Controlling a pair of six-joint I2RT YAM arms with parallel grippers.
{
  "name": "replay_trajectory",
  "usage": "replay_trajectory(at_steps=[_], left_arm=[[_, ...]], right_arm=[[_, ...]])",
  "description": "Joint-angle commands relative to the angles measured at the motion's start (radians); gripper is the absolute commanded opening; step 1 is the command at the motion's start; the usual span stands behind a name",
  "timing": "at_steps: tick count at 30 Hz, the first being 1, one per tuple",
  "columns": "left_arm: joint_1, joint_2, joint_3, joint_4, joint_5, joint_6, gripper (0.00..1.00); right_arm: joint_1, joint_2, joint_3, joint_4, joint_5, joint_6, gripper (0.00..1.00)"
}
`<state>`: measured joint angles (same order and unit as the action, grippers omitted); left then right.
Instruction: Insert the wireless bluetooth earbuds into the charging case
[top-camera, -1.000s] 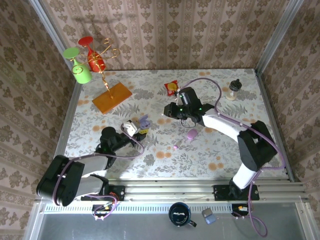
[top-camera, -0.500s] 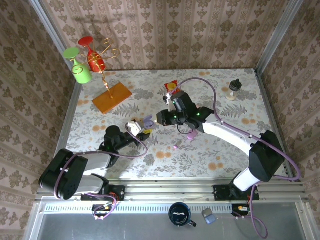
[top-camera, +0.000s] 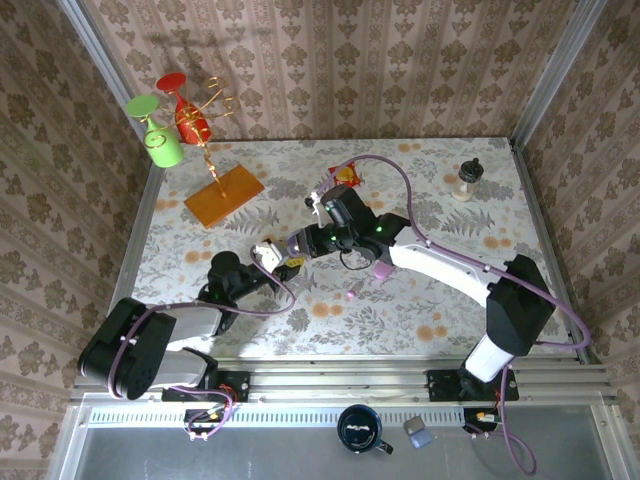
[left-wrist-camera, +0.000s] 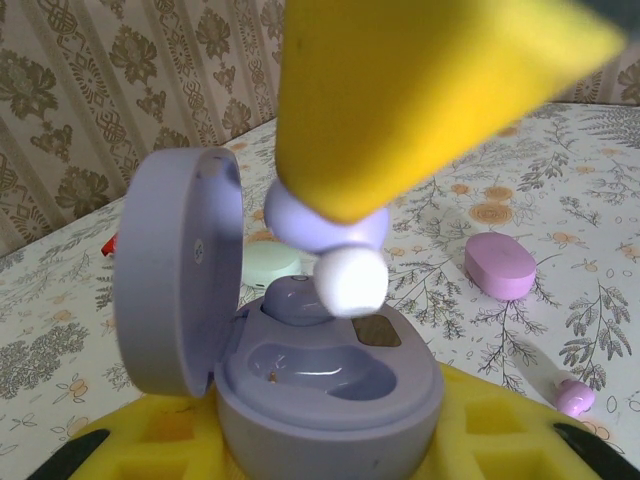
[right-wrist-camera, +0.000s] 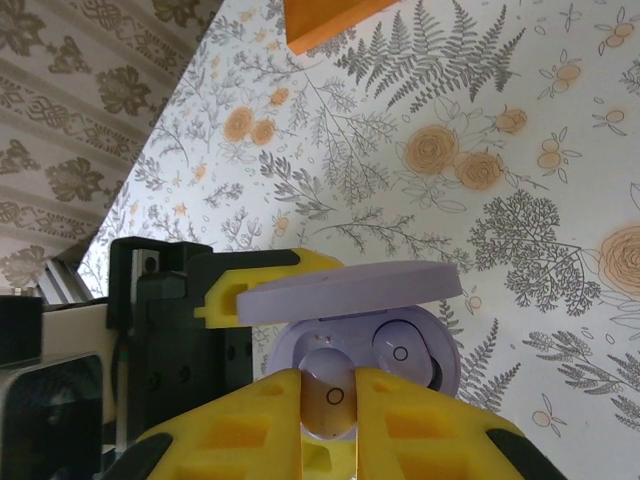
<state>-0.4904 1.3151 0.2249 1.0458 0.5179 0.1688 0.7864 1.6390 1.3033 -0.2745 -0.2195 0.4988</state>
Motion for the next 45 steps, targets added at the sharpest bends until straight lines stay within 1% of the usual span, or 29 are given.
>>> replay_trajectory(at_steps=[1,11,15,21,24,28,35,37,40,44,45], left_arm=[[-0.004,-0.016,0.024,0.037,-0.003,-0.014,0.2],[-0.004,-0.001,0.034,0.032,-0.003,-0.016,0.2],[-0.004,0.007,0.039,0.034,-0.001,-0.019,0.2],[-0.004,0.01,0.045,0.034,0.002,-0.021,0.2],[-0.004,0.009,0.044,0.034,0.001,-0.021,0.2],[-0.003,0.004,0.04,0.041,0.002,-0.025,0.2],[0.003,0.003,0.018,0.069,0.003,-0.023,0.2],[0.004,0.004,0.008,0.081,0.029,-0.013,0.2],[0.004,0.007,0.012,0.08,0.079,-0.006,0.2],[0.004,0.024,0.017,0.114,0.119,-0.012,0.2],[0.004,0.03,0.019,0.124,0.149,-0.015,0.2]], right_arm=[[0.006,0.024,0.033,-0.027,0.012,-0.024,0.18],[0.008,0.052,0.027,-0.001,-0.034,-0.002,0.18],[0.01,0.057,0.023,0.029,-0.072,0.004,0.18],[0.012,0.082,0.043,0.005,-0.077,-0.006,0.19],[0.012,0.079,0.045,0.0,-0.074,-0.011,0.25],[0.006,0.041,0.033,-0.006,-0.039,-0.019,0.37],[-0.042,-0.076,-0.035,0.044,-0.058,-0.02,0.43],[-0.057,-0.108,-0.04,0.045,-0.061,-0.034,0.44],[-0.081,-0.11,-0.021,0.03,-0.073,-0.046,0.45],[-0.103,-0.059,0.031,0.011,-0.093,-0.053,0.43],[-0.105,-0.038,0.052,-0.001,-0.1,-0.054,0.42]])
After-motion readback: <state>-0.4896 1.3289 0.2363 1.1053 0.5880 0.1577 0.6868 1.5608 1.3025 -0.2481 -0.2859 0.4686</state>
